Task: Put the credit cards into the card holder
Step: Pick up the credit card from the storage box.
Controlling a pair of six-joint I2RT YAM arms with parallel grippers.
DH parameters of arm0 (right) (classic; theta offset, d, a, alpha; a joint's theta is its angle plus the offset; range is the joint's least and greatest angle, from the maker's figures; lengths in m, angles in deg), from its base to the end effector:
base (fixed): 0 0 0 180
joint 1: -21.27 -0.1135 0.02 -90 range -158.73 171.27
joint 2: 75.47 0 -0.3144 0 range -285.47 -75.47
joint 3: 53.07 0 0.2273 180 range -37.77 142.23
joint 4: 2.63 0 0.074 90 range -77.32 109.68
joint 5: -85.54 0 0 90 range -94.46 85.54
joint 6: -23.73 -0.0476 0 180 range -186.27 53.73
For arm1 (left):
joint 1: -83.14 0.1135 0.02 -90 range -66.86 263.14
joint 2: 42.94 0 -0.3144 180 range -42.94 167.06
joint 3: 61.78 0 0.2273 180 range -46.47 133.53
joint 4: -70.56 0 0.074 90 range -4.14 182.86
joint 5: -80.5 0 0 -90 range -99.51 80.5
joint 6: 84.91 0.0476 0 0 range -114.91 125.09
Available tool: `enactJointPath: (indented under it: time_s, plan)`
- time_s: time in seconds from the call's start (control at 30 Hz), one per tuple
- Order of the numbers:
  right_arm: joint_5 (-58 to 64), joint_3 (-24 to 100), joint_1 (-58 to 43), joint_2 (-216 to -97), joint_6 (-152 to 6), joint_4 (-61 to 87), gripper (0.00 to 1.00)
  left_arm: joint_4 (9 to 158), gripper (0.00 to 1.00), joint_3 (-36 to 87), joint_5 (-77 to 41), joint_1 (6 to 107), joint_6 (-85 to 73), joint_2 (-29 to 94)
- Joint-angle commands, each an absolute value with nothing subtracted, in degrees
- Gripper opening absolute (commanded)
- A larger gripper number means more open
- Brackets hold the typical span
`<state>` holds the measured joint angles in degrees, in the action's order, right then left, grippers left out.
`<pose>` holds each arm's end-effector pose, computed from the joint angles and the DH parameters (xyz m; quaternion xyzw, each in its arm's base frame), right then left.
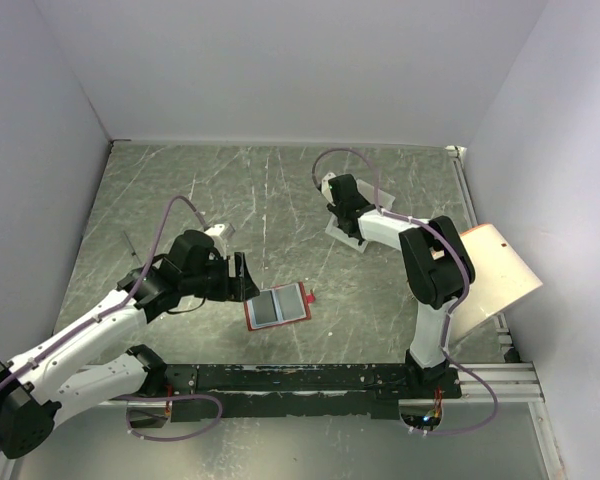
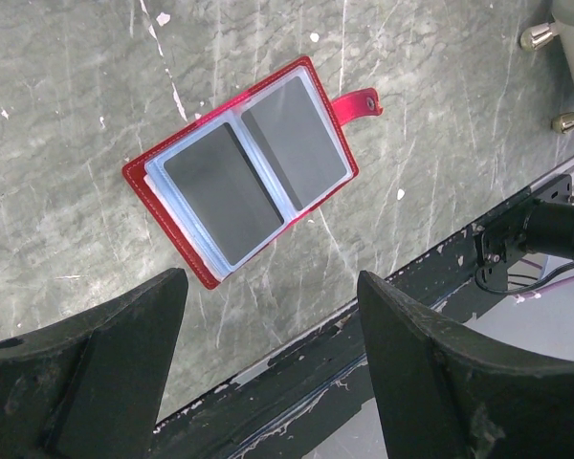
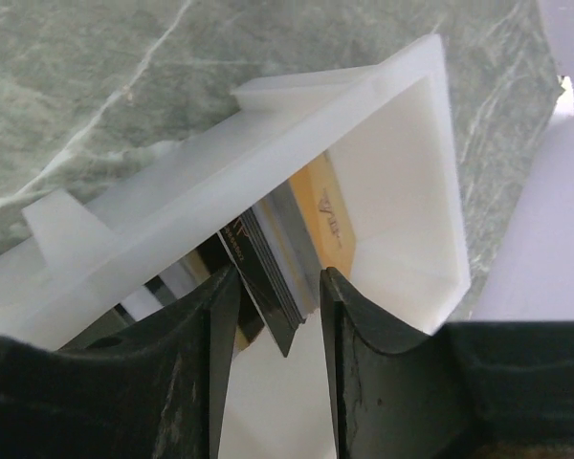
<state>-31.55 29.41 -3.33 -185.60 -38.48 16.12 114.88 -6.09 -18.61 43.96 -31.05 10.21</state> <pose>0.3816 0.1509 0.2189 -0.3204 0.8483 -0.2274 0.3548 0.1105 -0.0998 0.2945 0.0566 0.9087 -0.3062 0.2781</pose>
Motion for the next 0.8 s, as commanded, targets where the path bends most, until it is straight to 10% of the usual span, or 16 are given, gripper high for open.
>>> enactJointPath:
  time_s: [0.0,0.77]
  plan:
    - [-35.8,28.5,-3.1,-184.5,-35.1,8.5,0.39,113.3,0.83,-5.6,-19.4,43.7,-30.4,11.3]
    - [-36.4,34.0,0.3,-190.3,-31.9,4.3,0.43,110.7,0.83,-7.2,-20.1,43.7,-30.7,12.7]
